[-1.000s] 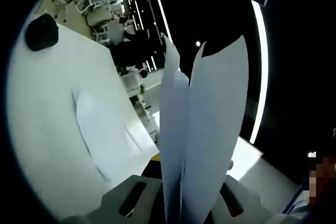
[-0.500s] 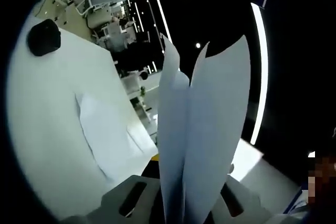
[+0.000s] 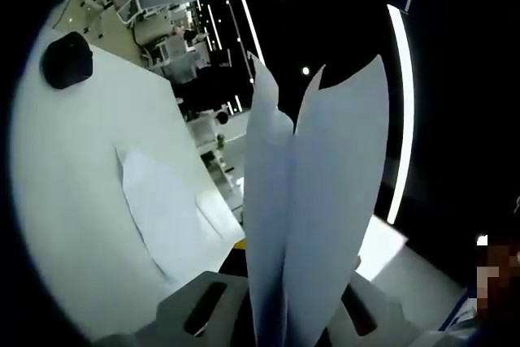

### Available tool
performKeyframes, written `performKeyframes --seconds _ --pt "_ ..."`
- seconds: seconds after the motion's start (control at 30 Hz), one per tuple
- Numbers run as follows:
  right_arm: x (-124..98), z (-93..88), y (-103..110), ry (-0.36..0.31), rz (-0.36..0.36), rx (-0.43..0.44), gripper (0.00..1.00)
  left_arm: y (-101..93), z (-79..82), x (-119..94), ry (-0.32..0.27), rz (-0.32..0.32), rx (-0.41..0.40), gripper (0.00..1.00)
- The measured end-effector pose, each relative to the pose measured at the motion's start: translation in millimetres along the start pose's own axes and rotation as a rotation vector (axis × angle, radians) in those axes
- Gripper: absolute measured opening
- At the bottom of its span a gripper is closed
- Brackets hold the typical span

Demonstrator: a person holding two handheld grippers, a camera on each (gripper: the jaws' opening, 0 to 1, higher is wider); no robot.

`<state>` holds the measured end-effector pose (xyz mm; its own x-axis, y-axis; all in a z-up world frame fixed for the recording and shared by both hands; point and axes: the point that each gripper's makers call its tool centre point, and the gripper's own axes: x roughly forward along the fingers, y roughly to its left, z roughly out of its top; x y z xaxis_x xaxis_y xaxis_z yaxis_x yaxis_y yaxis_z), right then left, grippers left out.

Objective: Organize the stack of printing papers by aligning and flattening the scattered papers on the table

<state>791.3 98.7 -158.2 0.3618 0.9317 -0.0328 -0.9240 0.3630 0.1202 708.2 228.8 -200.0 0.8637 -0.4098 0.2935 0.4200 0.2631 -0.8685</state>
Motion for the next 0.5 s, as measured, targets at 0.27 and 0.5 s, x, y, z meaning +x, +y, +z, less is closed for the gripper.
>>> performKeyframes --seconds 0.27,0.5 --pt "-4 3.1 -12 -0.011 -0.061 -0.027 0.58 -0.1 0.7 -1 0.000 -0.002 -0.001 0.06" --pt "-8 0.2 -18 0.016 -0.084 -0.058 0.44 -0.8 1.3 -1 -0.001 -0.003 0.000 0.06"
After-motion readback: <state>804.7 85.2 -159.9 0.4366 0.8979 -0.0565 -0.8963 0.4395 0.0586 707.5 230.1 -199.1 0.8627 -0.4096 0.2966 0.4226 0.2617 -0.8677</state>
